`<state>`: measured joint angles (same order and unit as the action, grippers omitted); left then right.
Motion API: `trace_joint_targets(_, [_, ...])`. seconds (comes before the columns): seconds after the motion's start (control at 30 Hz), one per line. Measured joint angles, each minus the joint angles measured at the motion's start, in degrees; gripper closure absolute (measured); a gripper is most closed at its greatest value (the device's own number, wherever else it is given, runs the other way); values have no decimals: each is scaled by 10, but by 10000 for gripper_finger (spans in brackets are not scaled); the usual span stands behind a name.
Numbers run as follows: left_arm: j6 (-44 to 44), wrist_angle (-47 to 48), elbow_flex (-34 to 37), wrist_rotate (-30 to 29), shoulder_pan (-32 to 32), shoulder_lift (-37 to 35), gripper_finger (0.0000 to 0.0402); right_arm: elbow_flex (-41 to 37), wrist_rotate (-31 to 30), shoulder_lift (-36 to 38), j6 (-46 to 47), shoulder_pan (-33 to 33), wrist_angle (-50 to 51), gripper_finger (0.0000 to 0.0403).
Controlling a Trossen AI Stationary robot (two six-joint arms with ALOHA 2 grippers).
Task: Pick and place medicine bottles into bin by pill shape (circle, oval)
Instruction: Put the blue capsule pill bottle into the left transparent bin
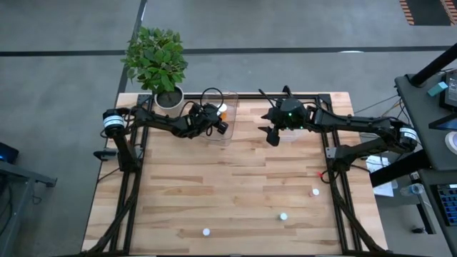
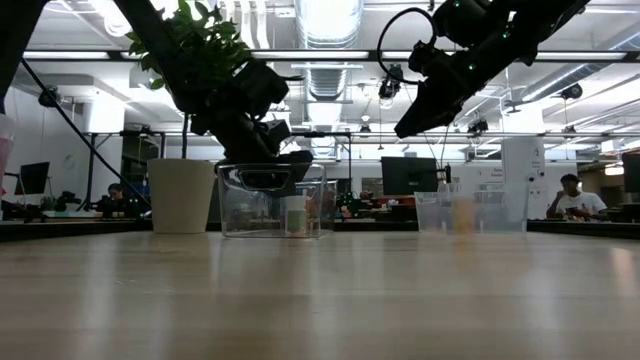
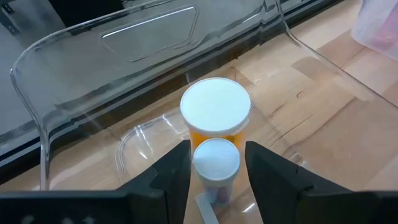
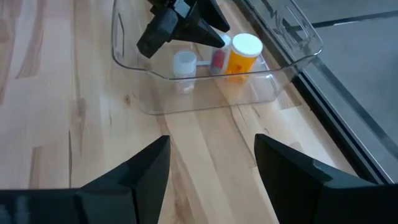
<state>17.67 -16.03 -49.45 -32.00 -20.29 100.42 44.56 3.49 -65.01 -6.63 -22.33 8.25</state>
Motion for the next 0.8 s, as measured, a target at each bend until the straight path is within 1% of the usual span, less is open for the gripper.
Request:
trace_joint_targets(0.2, [0, 5, 0, 0, 0, -12, 264, 0, 0, 0, 4, 0, 0, 179])
trace_joint_targets(0.4, [-19, 24, 0, 1, 2, -58, 264, 0, 0, 3, 17, 0, 12, 179])
trace_joint_targets(0.47, [-20, 26, 0, 2, 4, -76, 264, 4, 0, 9, 31, 0, 30, 179])
trace_joint_targets(0.53, [-21, 37, 0, 2, 10, -101, 264, 13, 0, 18, 52, 1, 60, 179])
trace_joint_targets(0.67, [-59, 39, 1, 6, 39, -143, 264, 37, 8, 42, 122, 16, 143, 179])
trace_joint_targets(0.8, [-111, 36, 1, 33, 89, -184, 264, 55, 69, 59, 220, 57, 197, 179])
